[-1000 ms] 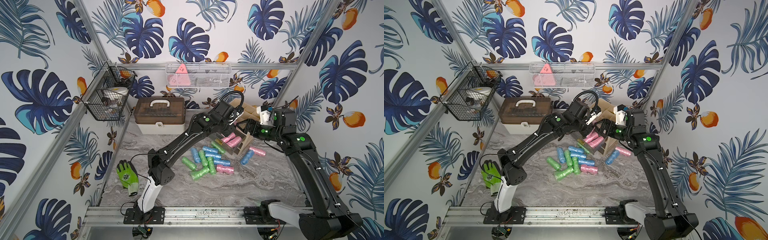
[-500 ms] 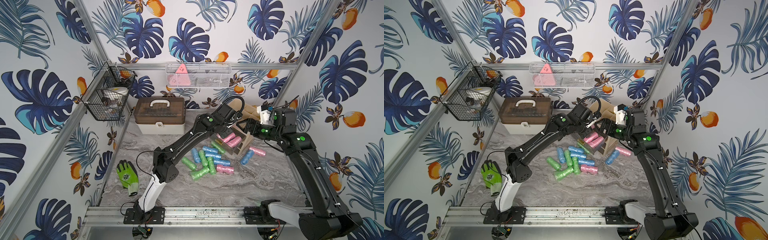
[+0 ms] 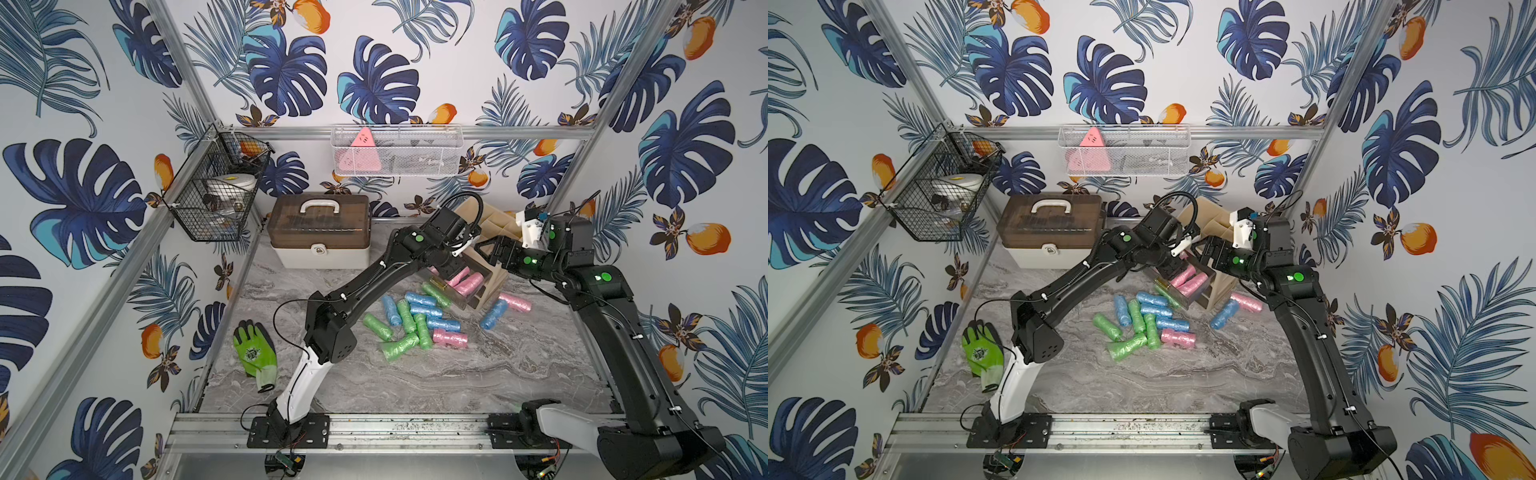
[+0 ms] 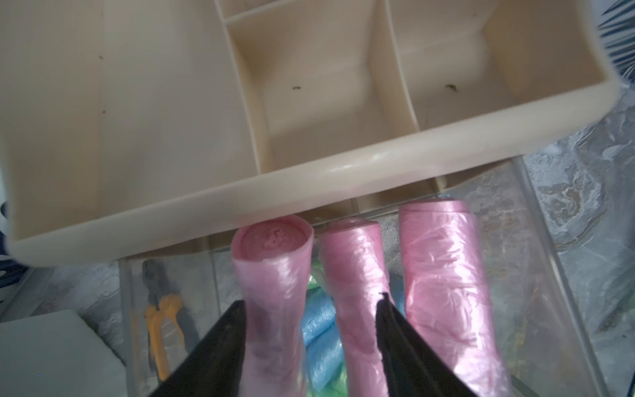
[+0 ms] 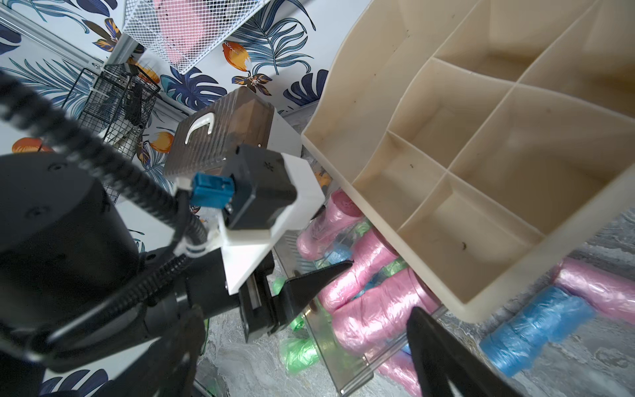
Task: Sort the rolls of trash bags by color and place them into the drawer
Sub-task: Place the roll of trash bags in the drawer.
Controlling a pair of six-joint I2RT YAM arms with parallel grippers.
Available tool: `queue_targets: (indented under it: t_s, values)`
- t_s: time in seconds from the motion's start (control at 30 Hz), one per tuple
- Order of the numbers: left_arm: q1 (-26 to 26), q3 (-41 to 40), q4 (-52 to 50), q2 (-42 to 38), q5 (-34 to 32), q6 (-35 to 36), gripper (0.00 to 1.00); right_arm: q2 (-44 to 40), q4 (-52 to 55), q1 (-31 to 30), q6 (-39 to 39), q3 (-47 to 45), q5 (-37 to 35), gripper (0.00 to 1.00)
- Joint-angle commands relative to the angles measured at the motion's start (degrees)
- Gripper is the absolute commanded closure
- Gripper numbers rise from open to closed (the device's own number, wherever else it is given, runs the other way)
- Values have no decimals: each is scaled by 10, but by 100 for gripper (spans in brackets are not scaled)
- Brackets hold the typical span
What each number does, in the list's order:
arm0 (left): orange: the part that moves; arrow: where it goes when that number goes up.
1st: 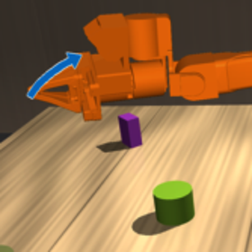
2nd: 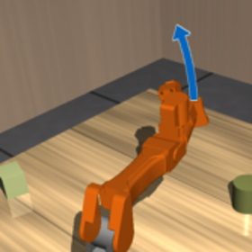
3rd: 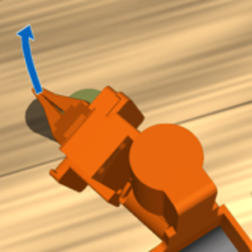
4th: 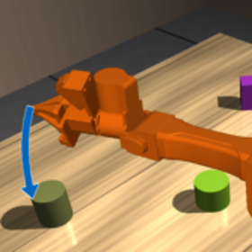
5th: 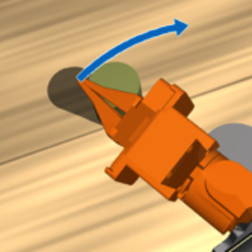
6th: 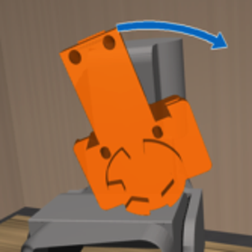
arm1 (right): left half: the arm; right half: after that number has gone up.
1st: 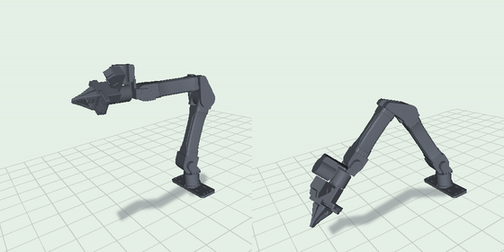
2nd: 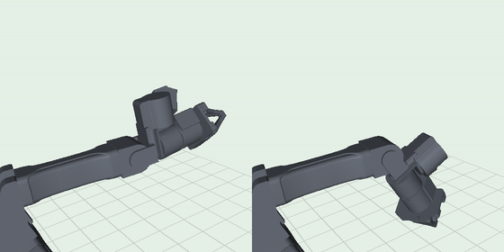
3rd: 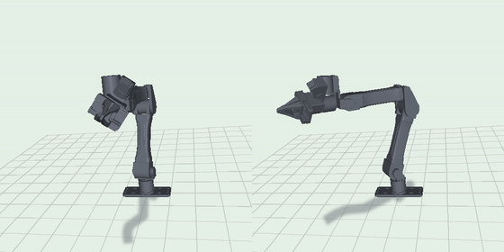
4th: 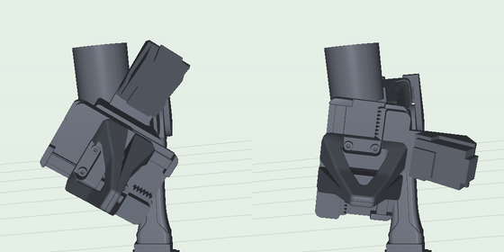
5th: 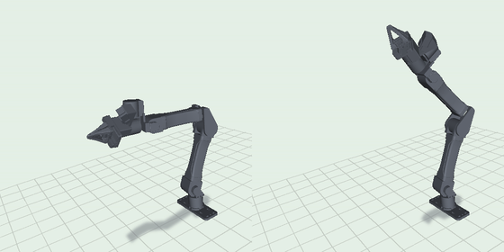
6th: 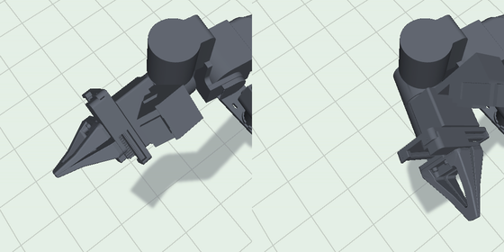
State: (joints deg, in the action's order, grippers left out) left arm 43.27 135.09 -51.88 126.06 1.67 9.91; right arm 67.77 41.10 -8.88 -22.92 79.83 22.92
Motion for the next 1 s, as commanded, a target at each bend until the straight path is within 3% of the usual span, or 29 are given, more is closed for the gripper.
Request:
queue_targets:
  t_s: [0.0, 0.23, 0.7, 0.97]
  values:
    - [-13, -18, 52, -27, 50, -43, 34, -6, 9, 0, 2, 5, -5, 8]
    - [-47, -48, 91, -65, 149, -98, 33, -8, 13, 2, 0, 3, -8, 9]
    - [-55, -33, 64, -37, 140, -130, 45, -15, 14, 3, -5, -4, -11, 11]
    - [-55, -98, 80, -113, 115, -159, 45, 5, -5, 5, -25, -7, -33, 31]
